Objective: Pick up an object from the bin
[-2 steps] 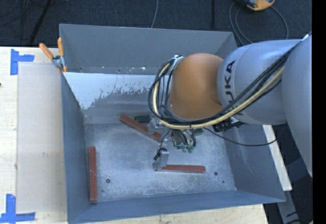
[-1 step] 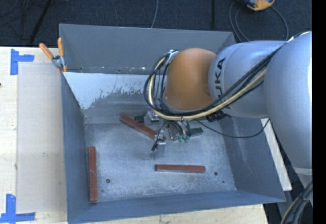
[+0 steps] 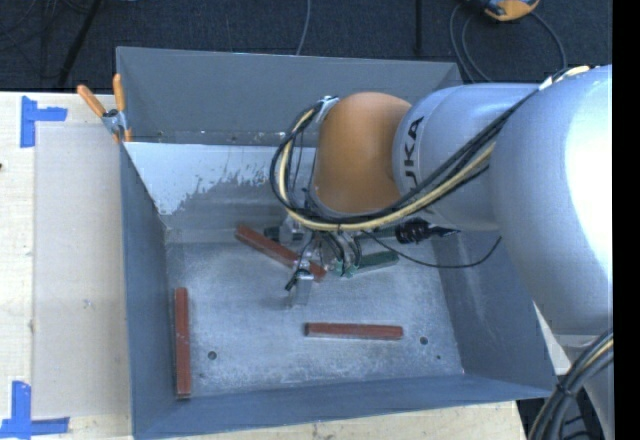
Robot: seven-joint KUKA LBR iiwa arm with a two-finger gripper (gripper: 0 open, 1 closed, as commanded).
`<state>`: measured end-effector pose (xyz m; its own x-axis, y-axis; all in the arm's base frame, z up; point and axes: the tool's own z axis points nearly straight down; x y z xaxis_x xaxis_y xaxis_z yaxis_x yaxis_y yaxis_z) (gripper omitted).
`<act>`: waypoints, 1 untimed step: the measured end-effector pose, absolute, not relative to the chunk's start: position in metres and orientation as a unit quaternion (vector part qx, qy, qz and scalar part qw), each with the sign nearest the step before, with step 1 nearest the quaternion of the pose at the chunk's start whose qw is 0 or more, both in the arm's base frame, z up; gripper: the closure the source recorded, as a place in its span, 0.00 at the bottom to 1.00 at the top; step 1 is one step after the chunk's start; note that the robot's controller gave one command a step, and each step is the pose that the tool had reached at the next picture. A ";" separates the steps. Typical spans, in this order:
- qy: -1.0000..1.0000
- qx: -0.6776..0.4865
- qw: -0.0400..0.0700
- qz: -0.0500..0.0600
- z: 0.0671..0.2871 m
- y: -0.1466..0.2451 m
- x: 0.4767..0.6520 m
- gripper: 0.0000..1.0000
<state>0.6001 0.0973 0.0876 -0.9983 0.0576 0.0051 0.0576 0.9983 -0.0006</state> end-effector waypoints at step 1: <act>-0.998 -0.070 0.001 0.000 0.079 0.080 0.609 1.00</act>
Offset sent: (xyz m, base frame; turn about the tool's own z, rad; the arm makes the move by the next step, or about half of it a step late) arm 0.0000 0.0000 0.0000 0.0000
